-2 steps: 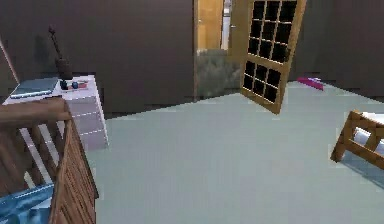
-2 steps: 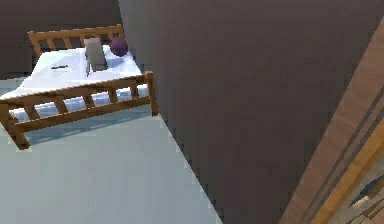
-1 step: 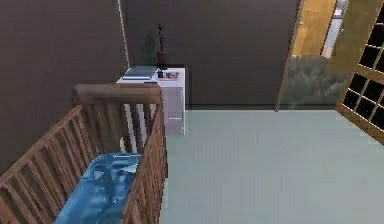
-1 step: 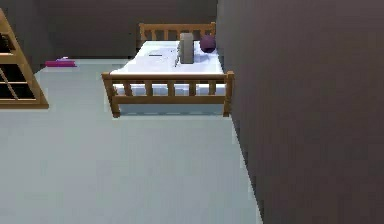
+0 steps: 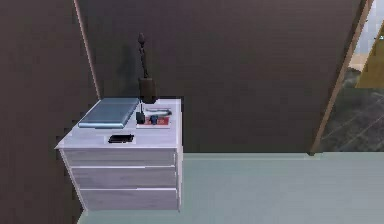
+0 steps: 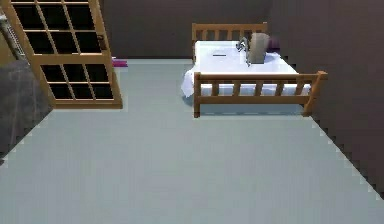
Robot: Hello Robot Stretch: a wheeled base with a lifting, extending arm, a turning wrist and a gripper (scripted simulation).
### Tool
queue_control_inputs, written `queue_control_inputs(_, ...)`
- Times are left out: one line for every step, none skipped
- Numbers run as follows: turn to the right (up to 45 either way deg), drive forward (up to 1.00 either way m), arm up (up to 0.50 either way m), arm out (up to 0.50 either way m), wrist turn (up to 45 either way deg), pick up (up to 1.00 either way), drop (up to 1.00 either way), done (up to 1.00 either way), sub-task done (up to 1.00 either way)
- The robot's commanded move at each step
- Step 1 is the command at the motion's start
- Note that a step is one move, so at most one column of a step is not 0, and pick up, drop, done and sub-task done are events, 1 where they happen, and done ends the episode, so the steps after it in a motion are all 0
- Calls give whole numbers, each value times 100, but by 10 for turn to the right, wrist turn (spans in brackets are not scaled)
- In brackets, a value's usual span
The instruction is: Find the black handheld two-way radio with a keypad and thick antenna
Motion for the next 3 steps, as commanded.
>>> queue_control_inputs(0,55,0,0,0,0,0,0,0)
queue_control_inputs(-240,0,0,0,0,0,0,0,0)
queue_control_inputs(-30,0,0,0,0,0,0,0,0)
